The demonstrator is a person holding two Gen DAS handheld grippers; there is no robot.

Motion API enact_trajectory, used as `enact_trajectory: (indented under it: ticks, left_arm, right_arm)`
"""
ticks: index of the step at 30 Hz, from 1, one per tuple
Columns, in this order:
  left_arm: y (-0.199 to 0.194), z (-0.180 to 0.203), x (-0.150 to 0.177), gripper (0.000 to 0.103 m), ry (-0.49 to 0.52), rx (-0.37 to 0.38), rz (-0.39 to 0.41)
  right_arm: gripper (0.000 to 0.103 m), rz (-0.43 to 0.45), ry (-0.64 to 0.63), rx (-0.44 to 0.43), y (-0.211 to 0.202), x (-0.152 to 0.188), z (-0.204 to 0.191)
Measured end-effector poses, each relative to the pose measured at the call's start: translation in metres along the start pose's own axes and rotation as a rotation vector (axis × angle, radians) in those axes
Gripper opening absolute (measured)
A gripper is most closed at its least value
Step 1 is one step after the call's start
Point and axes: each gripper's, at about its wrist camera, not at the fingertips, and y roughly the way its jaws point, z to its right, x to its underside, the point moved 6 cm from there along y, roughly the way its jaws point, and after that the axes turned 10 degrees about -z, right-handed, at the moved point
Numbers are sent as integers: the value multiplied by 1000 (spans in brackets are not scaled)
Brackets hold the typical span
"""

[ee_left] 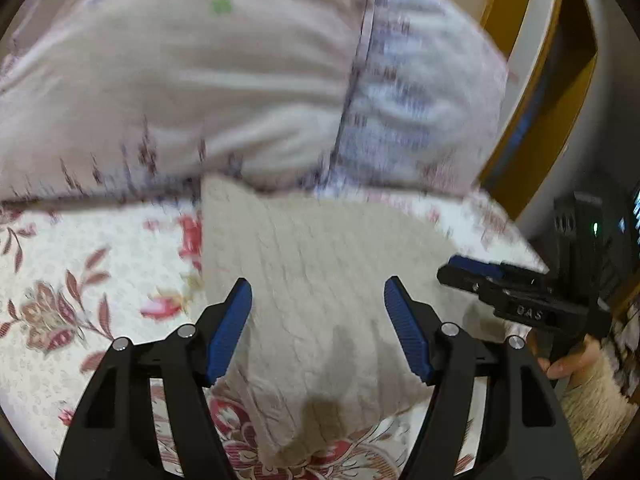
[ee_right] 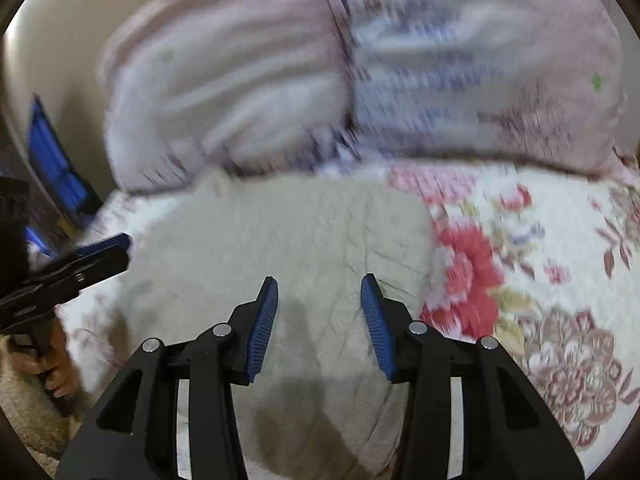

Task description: Fold small clothes

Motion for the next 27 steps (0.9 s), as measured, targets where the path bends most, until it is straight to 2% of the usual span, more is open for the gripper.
enact_trajectory:
  ticks: [2,5,11,13,14,18,23,25,27]
  left_arm:
    - [16,-3,5,65,7,-41,-48]
    - [24,0,7,66,46,-111,-53]
    - [27,7,12,77,93,-187,-37]
    - [27,9,12,82,110,-219,-27]
    - [24,10,12,87,117,-233,-22]
    - [12,5,16,92,108,-268,2]
    - [-2,-8,18,98,66,-327,40]
    - [-7,-11,20,101,59,-363,52]
    - [-12,-14,23,101,55,-391,61]
  right_arm:
    - [45,-15,13,-6,10,4,4]
    - [45,-4,26,-13,10,6,4]
    - [50,10,41,-24,8,7,3]
    - [62,15,43,-40,4,9,0]
    - [65,26,46,-42,-1,10,-2]
    - [86,73,48,35,-12,13,0]
    - [89,92,134,57,-23,20,24]
    - [95,106,164,77,-28,24,34]
    - [96,131,180,112,-37,29,41]
